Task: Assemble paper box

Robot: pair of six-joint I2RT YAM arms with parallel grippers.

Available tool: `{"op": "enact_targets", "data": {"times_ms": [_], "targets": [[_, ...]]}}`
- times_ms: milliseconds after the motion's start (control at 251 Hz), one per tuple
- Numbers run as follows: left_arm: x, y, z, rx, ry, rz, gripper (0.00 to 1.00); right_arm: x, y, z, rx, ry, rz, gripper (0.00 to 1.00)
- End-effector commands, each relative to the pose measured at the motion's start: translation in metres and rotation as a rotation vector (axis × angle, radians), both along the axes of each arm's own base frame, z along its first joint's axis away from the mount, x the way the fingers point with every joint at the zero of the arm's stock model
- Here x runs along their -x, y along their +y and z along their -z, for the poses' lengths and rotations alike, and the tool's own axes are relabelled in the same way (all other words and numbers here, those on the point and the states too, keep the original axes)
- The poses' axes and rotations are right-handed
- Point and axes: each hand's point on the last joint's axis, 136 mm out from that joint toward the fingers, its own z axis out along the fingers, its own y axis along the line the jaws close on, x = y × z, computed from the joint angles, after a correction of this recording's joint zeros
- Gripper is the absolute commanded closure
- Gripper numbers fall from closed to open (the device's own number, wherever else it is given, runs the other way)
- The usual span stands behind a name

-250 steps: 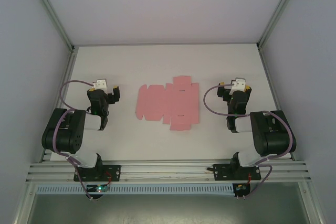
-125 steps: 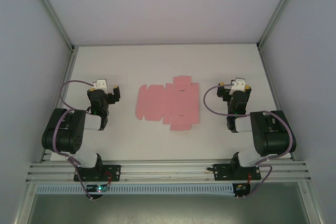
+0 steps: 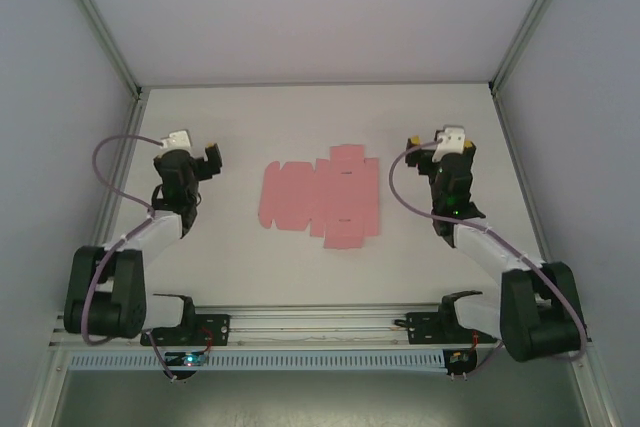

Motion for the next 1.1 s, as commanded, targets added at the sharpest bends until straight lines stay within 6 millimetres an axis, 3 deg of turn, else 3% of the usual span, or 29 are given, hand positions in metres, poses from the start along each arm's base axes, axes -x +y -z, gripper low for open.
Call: {"op": "enact_targets", "data": {"times_ms": [0,88,311,463,563,746,1097], "targets": [[0.014,-0.027,0.007,0.212,0.059,0.085,0.00,0.011,0.031,0.018,-0.090,0.182,-0.081,0.03],[0.016,-0.046,0.007,0.332,0.094,0.143,0.00,0.015,0.061,0.025,-0.191,0.271,-0.154,0.09],[0.012,-0.110,0.048,0.440,0.362,0.307,0.00,0.019,0.166,0.072,-0.388,0.532,-0.503,0.25],[0.007,-0.144,0.065,0.471,0.446,0.400,0.00,0.012,0.197,0.114,-0.465,0.674,-0.581,0.34],[0.007,-0.158,0.069,0.512,0.479,0.453,0.00,0.009,0.195,0.140,-0.447,0.741,-0.545,0.38],[0.010,-0.166,0.076,0.513,0.513,0.489,0.00,0.009,0.167,0.178,-0.437,0.813,-0.413,0.39],[0.014,-0.195,0.086,0.592,0.567,0.622,0.00,0.017,0.152,0.217,-0.485,0.874,-0.372,0.40]]}}
